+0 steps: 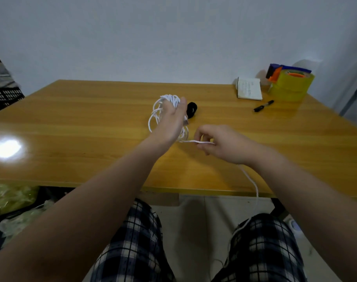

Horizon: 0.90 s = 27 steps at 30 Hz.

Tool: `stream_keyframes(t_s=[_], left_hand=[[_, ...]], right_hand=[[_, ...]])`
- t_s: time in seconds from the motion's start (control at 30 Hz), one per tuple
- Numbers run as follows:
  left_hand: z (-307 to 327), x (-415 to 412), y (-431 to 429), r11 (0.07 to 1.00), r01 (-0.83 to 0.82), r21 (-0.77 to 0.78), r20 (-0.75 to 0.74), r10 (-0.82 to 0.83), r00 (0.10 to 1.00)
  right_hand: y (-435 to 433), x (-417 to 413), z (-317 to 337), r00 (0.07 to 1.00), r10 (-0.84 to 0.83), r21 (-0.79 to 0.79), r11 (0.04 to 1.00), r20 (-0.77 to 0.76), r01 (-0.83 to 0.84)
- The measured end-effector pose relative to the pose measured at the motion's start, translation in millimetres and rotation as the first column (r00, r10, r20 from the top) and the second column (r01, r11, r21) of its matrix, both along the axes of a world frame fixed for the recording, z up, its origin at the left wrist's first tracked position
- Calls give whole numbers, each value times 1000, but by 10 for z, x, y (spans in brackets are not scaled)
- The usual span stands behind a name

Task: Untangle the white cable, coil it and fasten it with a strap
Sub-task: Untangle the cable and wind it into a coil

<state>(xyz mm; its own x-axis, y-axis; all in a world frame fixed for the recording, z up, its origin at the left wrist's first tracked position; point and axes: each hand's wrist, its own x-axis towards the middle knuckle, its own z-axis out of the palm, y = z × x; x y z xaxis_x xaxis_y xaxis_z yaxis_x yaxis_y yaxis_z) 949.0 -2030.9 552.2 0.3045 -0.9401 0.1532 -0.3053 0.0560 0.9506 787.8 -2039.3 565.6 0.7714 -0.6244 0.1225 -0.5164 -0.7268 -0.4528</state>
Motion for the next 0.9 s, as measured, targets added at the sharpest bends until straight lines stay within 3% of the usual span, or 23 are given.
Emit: stream_keyframes(t_s=[0.1, 0.23, 0.33, 0.43, 0.53, 0.63, 0.73, 0.8, 0.9], left_hand=[[10, -4, 129, 996, 94, 12, 242, -94, 966], [-60, 91, 231, 964, 198, 179, 574, -265, 775], [-77, 137, 255, 969, 137, 205, 701, -243, 670], [-78, 119, 259, 966, 162, 201, 800, -257, 542], [-75, 77, 302, 976, 179, 127, 811, -206, 548], [-55, 52, 331, 980, 199, 17, 678, -158, 717], [-26, 21, 387, 960, 279, -40, 335, -250, 909], [-19, 7, 409, 952, 303, -40, 105, -298, 949], [5, 43, 400, 953, 295, -71, -205, -303, 931]], right_hand=[[-64, -17, 15, 996, -38, 48, 998, 86, 34], [-161, -82, 77, 996, -25, 51, 998, 82, 21], [-213, -97, 54, 997, -19, -23, 1000, 73, 21], [-222, -68, 55, 985, -17, -133, 990, 171, 40], [-227, -107, 119, 976, -66, -156, 983, 210, 99], [-254, -197, 112, 964, -124, -121, 980, 233, 156], [-288, -252, 102, 944, -154, -38, 984, 291, 173], [-320, -283, 101, 942, -153, 27, 988, 298, 152], [-369, -352, 87, 917, -195, 72, 981, 347, 181]])
